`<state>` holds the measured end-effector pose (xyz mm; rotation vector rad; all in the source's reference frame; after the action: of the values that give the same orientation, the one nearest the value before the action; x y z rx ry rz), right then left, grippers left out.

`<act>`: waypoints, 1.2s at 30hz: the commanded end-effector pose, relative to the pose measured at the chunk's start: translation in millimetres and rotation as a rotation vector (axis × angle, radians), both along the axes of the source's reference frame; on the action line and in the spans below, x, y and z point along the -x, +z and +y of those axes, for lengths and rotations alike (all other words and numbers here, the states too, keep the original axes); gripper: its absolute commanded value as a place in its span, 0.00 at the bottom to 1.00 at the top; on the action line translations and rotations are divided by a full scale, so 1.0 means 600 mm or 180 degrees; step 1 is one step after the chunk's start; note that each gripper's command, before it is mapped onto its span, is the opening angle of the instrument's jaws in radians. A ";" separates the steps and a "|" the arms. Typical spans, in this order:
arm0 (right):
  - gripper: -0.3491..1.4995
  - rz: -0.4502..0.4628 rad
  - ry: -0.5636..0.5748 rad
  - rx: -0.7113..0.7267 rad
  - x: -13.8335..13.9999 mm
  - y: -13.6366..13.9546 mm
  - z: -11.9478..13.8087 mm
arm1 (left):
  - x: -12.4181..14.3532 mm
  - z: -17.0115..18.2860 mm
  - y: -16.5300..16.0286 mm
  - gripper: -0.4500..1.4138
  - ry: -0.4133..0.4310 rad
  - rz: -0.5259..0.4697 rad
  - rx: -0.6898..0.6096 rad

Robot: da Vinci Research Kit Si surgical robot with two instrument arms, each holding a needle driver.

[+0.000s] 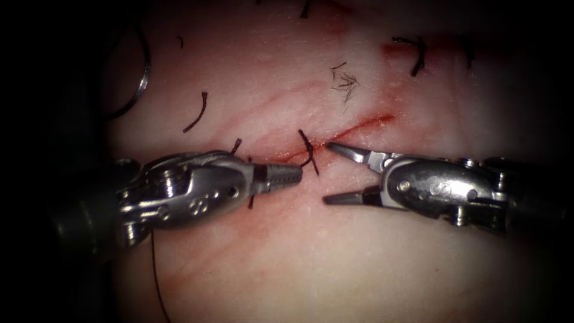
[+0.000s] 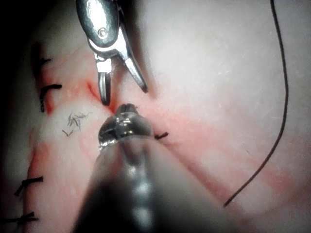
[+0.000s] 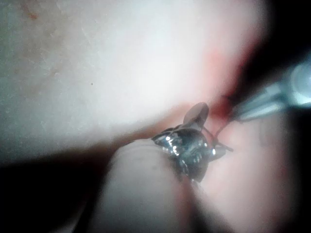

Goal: Wound Closure
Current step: Cut the suture with the right cutter.

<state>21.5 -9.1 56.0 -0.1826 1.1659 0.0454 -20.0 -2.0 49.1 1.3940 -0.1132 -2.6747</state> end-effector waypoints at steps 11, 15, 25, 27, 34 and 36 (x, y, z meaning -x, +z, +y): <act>0.87 -0.0021 -0.0032 0.0194 -0.0068 0.0027 0.0021 | 0.0021 0.0010 -0.0005 0.05 -0.0040 -0.0025 0.0002; 0.87 -0.0005 -0.0122 0.0307 -0.0101 0.0044 0.0020 | 0.0021 0.0009 -0.0006 0.05 -0.0035 -0.0032 0.0019; 0.87 0.0002 -0.0291 0.0460 -0.0140 0.0076 0.0015 | 0.0023 0.0008 -0.0009 0.05 -0.0049 -0.0041 0.0003; 0.87 -0.0012 -0.0270 0.0465 -0.0139 0.0077 0.0017 | 0.0023 0.0006 -0.0010 0.05 -0.0049 -0.0041 0.0003; 0.21 0.0015 -0.0398 0.0412 -0.0132 0.0075 0.0021 | 0.0030 0.0000 -0.0010 0.05 -0.0037 -0.0057 -0.0019; 0.00 -0.0043 -0.0561 0.0365 -0.0130 0.0071 0.0024 | 0.0030 0.0000 -0.0010 0.05 -0.0036 -0.0058 -0.0019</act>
<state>28.6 -8.1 60.0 -0.1807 1.1709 -0.1792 -21.3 -2.5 48.1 1.4232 -0.1116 -2.6771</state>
